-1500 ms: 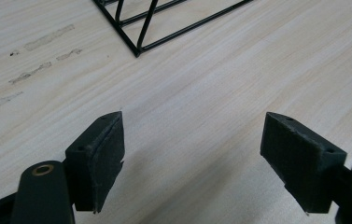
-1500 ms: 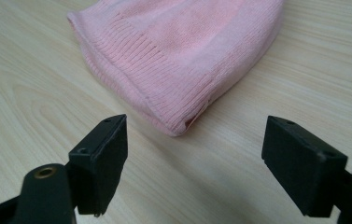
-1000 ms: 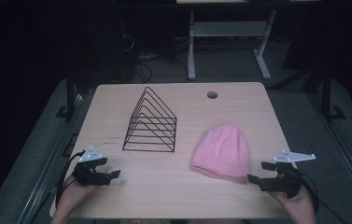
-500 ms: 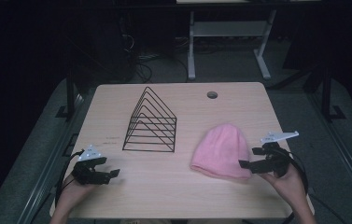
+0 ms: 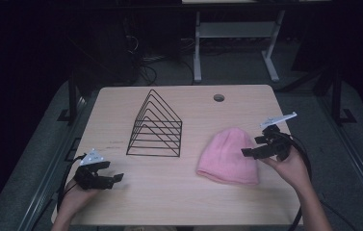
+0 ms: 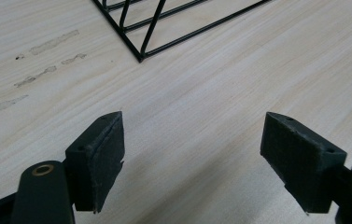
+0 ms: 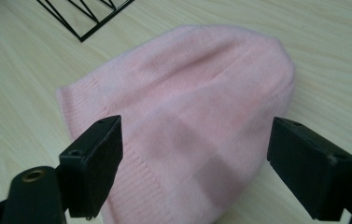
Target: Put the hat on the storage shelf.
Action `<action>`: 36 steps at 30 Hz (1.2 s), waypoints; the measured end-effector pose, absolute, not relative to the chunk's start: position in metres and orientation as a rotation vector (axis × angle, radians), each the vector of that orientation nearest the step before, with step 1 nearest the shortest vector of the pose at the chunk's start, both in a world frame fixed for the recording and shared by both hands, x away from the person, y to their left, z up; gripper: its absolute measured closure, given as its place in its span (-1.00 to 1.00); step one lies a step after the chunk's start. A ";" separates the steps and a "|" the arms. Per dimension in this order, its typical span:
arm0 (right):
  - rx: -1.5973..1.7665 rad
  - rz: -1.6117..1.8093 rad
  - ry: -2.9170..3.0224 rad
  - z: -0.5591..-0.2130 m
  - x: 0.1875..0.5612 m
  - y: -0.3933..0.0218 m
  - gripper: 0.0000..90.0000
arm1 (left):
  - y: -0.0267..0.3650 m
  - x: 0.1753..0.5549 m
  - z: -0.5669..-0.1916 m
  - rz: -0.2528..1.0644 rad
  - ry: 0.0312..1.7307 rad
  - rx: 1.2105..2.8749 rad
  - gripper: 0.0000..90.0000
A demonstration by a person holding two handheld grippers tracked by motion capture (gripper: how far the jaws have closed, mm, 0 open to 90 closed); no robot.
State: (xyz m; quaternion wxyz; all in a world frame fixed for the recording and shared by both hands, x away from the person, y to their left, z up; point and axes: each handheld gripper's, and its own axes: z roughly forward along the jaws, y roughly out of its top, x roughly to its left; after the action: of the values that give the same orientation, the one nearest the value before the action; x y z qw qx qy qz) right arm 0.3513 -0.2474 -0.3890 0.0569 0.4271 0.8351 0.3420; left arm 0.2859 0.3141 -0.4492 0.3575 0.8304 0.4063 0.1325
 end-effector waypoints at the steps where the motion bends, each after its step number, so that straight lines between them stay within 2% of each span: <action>1: 1.298 1.030 2.535 -0.389 0.355 -0.246 -0.60 | 0.314 0.285 -0.449 0.343 1.047 2.139 -0.51; 16: 1.377 0.971 2.566 -0.402 0.404 -0.239 -0.59 | 0.314 0.285 -0.449 0.341 1.042 2.138 -0.51; 36: 1.547 0.861 2.566 -0.432 0.439 -0.240 -0.52 | 0.317 0.286 -0.449 0.338 1.062 2.115 -0.51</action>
State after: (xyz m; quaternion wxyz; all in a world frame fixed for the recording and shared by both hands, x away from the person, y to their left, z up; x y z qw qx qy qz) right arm 0.4386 -0.2402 -0.4316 0.0122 0.4962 0.8230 0.2763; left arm 0.2857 0.3168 -0.4493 0.3668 0.8229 0.4134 0.1317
